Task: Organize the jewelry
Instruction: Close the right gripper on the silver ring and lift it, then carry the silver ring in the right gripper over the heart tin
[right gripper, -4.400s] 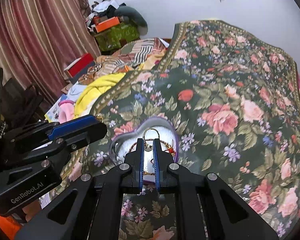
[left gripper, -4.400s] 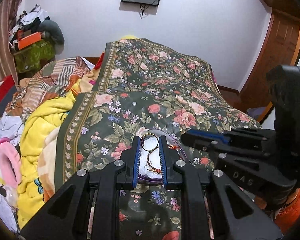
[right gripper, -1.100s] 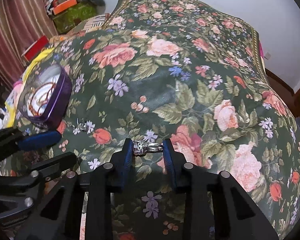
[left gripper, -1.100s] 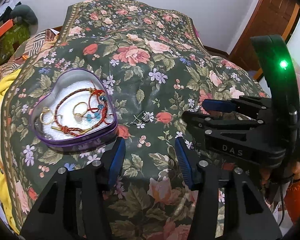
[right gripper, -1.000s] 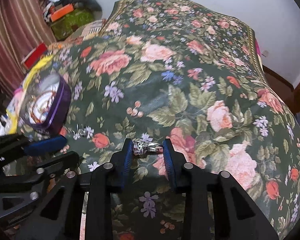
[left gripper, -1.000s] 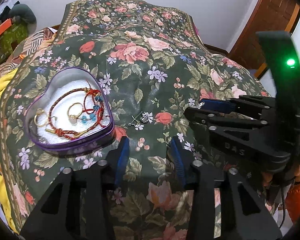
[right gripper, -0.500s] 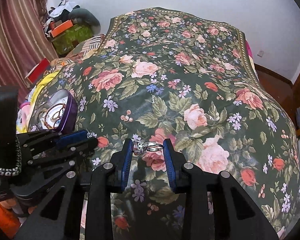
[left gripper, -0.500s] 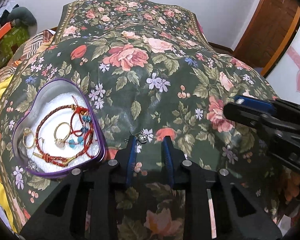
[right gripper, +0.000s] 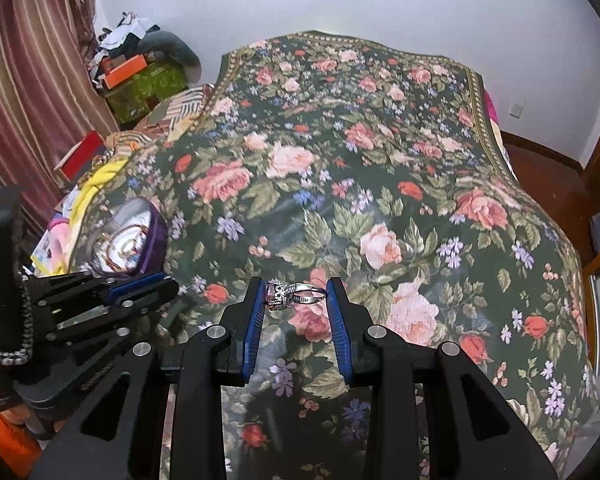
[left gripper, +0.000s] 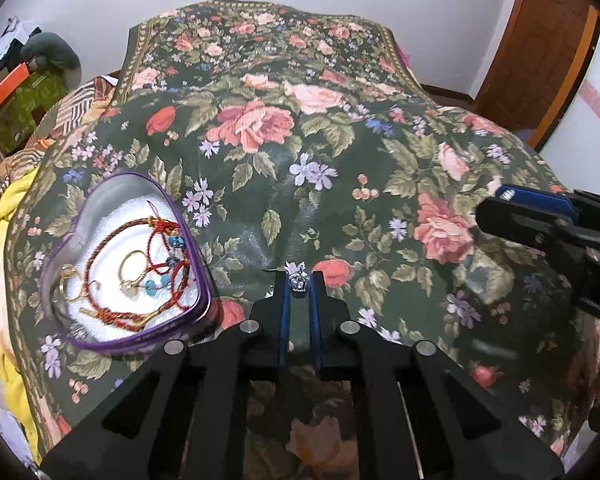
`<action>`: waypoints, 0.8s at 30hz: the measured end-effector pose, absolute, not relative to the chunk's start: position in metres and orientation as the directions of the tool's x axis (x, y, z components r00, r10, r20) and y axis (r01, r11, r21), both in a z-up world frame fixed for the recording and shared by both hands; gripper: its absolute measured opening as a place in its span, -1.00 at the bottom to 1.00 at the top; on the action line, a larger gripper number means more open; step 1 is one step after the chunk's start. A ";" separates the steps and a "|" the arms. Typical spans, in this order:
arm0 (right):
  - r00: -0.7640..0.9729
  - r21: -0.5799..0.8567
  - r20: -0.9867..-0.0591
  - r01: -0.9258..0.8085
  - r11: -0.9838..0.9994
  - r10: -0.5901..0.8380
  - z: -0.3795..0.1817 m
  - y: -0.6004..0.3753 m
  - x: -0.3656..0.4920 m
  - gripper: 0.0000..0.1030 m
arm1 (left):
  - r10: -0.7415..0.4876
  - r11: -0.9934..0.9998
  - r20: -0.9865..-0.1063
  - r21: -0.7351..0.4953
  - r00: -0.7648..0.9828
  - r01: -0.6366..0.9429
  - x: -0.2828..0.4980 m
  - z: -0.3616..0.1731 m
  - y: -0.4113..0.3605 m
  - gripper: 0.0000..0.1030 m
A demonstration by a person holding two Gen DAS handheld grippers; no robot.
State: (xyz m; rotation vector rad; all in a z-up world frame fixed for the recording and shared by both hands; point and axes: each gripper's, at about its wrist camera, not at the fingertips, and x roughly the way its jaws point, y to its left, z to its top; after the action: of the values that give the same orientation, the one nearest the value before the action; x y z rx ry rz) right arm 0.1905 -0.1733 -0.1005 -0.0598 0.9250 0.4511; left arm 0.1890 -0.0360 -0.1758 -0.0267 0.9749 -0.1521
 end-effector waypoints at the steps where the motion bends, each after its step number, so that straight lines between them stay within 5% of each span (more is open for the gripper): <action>1: 0.521 0.142 -0.776 -0.404 0.904 0.355 -0.097 -0.172 0.190 -0.45 | -0.140 0.989 -0.816 -0.089 0.560 0.118 0.186 -0.171 -0.035 -0.84; 24: 0.570 0.164 -0.671 -0.509 0.845 0.473 -0.038 -0.105 0.175 -0.45 | -0.107 0.993 -0.583 -0.109 0.805 0.053 0.122 -0.038 0.033 -0.84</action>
State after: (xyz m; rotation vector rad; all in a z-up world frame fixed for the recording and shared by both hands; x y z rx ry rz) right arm 0.1753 -0.1052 -0.0383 -0.0493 0.7725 0.5764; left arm 0.1222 0.0327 -0.0376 -0.0894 0.6288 -0.0855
